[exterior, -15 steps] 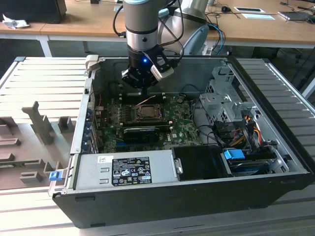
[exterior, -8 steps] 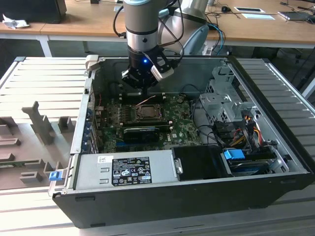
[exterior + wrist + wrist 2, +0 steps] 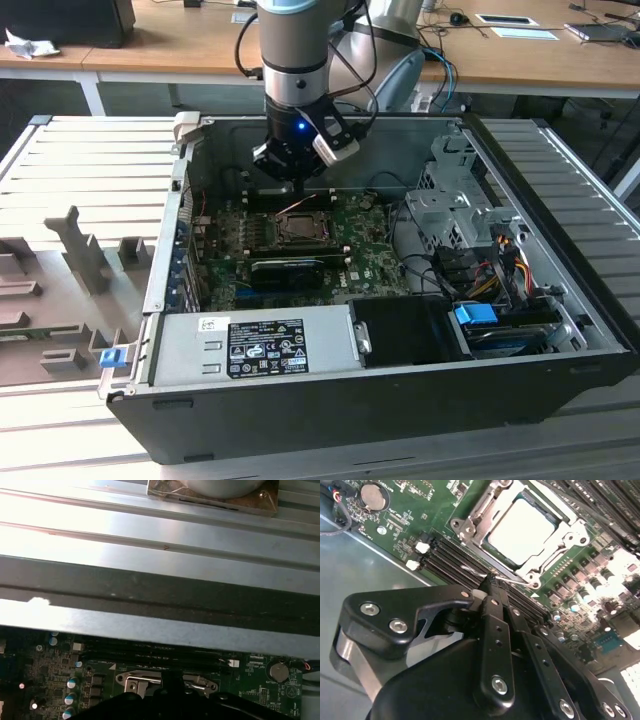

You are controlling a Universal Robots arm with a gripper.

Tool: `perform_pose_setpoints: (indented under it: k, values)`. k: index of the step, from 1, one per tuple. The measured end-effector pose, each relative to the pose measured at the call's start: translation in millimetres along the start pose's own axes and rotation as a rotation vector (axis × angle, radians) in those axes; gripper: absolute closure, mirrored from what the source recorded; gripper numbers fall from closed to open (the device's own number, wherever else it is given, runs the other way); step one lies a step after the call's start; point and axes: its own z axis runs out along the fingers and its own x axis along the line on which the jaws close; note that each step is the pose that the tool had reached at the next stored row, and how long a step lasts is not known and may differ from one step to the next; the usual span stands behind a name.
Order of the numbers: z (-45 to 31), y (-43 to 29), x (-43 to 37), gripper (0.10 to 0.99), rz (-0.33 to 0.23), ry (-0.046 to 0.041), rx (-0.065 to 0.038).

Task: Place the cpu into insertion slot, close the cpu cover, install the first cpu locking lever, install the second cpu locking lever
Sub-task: 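Install the first cpu locking lever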

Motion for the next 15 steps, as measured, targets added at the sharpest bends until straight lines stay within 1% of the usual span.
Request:
perform_pose_setpoints:
  k: [1, 4, 7, 8, 15]
  values:
    - [1.2, 0.3, -0.2, 0.980, 0.000, -0.0001, -0.001]
    - [1.5, 0.3, -0.3, 0.980, 0.000, 0.0013, -0.001]
    - [1.6, 0.2, -0.8, 0.980, 0.002, 0.0217, -0.006]
    - [1.5, 0.1, -1.0, 0.980, 0.003, 0.0255, -0.008]
    - [2.0, 0.1, -1.5, 0.980, 0.003, 0.0262, -0.008]
